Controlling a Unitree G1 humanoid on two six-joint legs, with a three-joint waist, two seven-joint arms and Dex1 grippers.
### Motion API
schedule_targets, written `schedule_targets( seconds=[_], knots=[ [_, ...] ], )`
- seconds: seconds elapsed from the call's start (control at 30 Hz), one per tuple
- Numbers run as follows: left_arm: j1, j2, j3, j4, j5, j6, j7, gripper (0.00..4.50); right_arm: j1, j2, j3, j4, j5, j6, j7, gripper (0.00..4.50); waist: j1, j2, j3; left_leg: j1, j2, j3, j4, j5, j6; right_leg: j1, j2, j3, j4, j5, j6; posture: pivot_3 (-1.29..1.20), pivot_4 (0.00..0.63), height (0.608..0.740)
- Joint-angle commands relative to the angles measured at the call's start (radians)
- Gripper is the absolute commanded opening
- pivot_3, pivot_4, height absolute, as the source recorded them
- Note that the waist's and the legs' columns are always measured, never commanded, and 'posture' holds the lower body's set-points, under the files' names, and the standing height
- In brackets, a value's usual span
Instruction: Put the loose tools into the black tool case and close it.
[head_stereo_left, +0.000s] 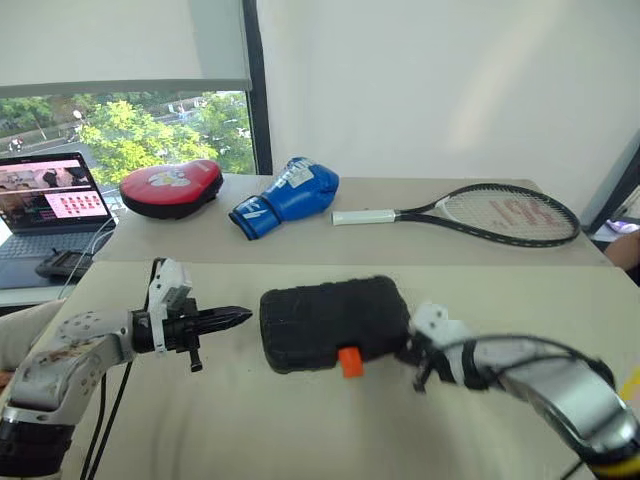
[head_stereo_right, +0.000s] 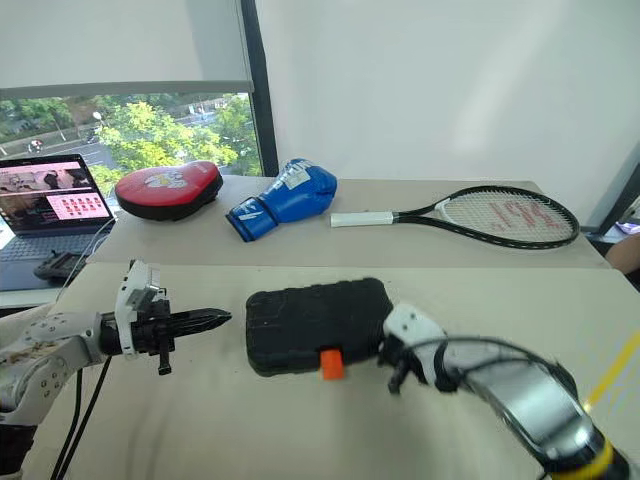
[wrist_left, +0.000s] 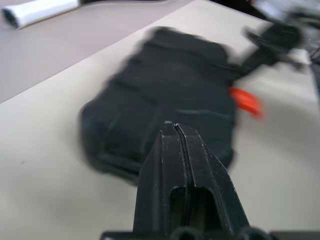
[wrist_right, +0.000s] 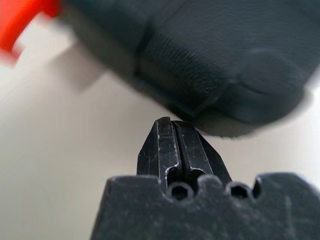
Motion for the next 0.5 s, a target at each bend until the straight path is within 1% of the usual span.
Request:
schedule_targets(
  seconds=[0.03, 0.1, 0.13, 0.2, 0.23, 0.27, 0.3, 0.33, 0.37, 0.4, 0.43, 0.47, 0.5],
  knots=[
    [-0.064, 0.020, -0.006, -0.058, -0.036, 0.036, -0.025, 0.03, -0.142, 0.078, 0.046, 0.192, -0.107, -0.143, -0.002, 0.00, -0.001, 0.000, 0.000, 0.000, 0.000, 0.000, 0.000, 0.000, 0.000, 0.000, 0.000, 0.000, 0.000, 0.000, 0.000, 0.00, 0.150, 0.740],
    [-0.112, 0.012, -0.035, -0.062, -0.023, 0.043, -0.022, 0.03, -0.165, 0.108, 0.037, 0.255, -0.104, -0.190, 0.044, 0.00, 0.001, -0.001, 0.001, 0.000, 0.000, 0.000, -0.001, 0.000, 0.000, 0.000, 0.002, 0.000, 0.000, 0.000, 0.000, 0.00, 0.150, 0.740],
    [-0.137, 0.007, -0.054, -0.065, -0.012, 0.041, -0.020, 0.03, -0.162, 0.119, 0.005, 0.260, -0.082, -0.189, 0.063, 0.00, 0.002, -0.001, 0.001, -0.001, 0.000, -0.001, -0.001, 0.000, 0.000, 0.000, 0.002, -0.001, 0.000, 0.000, 0.000, 0.00, 0.150, 0.740],
    [-0.208, -0.009, -0.108, -0.070, 0.008, 0.048, -0.020, 0.00, -0.109, 0.084, -0.076, 0.183, -0.015, -0.160, 0.127, 0.60, 0.009, -0.001, 0.001, -0.001, 0.000, -0.001, -0.001, 0.000, 0.000, 0.000, 0.002, -0.001, 0.000, 0.000, 0.000, 0.00, 0.150, 0.740],
    [-0.241, -0.016, -0.131, -0.065, 0.018, 0.064, -0.008, 0.00, -0.081, 0.078, -0.125, 0.138, 0.024, -0.131, 0.144, 0.81, 0.011, -0.001, 0.001, -0.003, -0.001, -0.001, -0.001, 0.000, 0.000, 0.000, 0.002, -0.002, 0.000, 0.000, 0.001, 0.00, 0.150, 0.740],
    [-0.270, -0.022, -0.159, -0.059, 0.038, 0.067, -0.002, 0.00, -0.045, 0.063, -0.171, 0.088, 0.056, -0.108, 0.157, 1.16, 0.012, -0.001, 0.001, -0.004, 0.000, -0.002, -0.001, 0.000, 0.001, 0.000, 0.002, -0.003, 0.000, 0.000, 0.001, 0.00, 0.150, 0.740],
    [-0.291, -0.027, -0.181, -0.054, 0.053, 0.071, 0.000, 0.52, -0.010, 0.052, -0.212, 0.040, 0.086, -0.084, 0.166, 1.52, 0.013, -0.001, 0.001, -0.006, -0.001, -0.002, -0.001, 0.000, 0.001, 0.000, 0.002, -0.004, 0.000, 0.001, 0.002, 0.00, 0.150, 0.740],
    [-0.317, -0.033, -0.210, -0.054, 0.061, 0.086, -0.003, 0.67, 0.038, 0.055, -0.289, -0.027, 0.145, -0.044, 0.170, 1.81, 0.013, -0.001, 0.001, -0.008, -0.001, -0.002, 0.000, -0.001, 0.002, -0.001, 0.002, -0.004, -0.001, 0.001, 0.002, 0.00, 0.150, 0.740],
    [-0.337, -0.039, -0.237, -0.056, 0.073, 0.092, -0.007, 1.18, 0.078, 0.061, -0.350, -0.087, 0.191, -0.011, 0.165, 2.25, 0.013, -0.001, 0.001, -0.009, -0.001, -0.002, 0.000, -0.001, 0.003, -0.001, 0.002, -0.004, -0.001, 0.001, 0.003, 0.00, 0.150, 0.740],
    [-0.349, -0.041, -0.253, -0.057, 0.080, 0.096, -0.010, 1.29, 0.103, 0.069, -0.391, -0.126, 0.223, 0.015, 0.158, 2.37, 0.013, -0.001, 0.001, -0.009, -0.001, -0.003, 0.000, -0.002, 0.004, -0.001, 0.001, -0.004, -0.002, 0.000, 0.004, 0.00, 0.150, 0.740],
    [-0.364, -0.052, -0.273, -0.059, 0.088, 0.105, -0.008, 1.89, 0.125, 0.101, -0.438, -0.168, 0.267, 0.050, 0.134, 2.90, 0.012, -0.001, 0.001, -0.009, -0.002, -0.002, 0.001, -0.003, 0.005, -0.001, 0.001, -0.004, -0.002, 0.000, 0.005, 0.00, 0.150, 0.740],
    [-0.376, -0.063, -0.293, -0.060, 0.101, 0.110, 0.001, 2.16, 0.138, 0.132, -0.470, -0.196, 0.307, 0.080, 0.113, 3.18, 0.009, -0.001, 0.001, -0.009, -0.002, -0.002, 0.000, -0.003, 0.006, -0.001, 0.001, -0.004, -0.002, -0.001, 0.006, 0.00, 0.150, 0.740],
    [-0.392, -0.078, -0.312, -0.057, 0.112, 0.125, 0.015, 2.58, 0.147, 0.157, -0.485, -0.221, 0.335, 0.107, 0.093, 3.54, 0.007, -0.001, 0.001, -0.008, -0.002, -0.002, 0.001, -0.003, 0.006, 0.000, 0.001, -0.003, -0.002, -0.001, 0.006, 0.00, 0.150, 0.740]
  ],
)
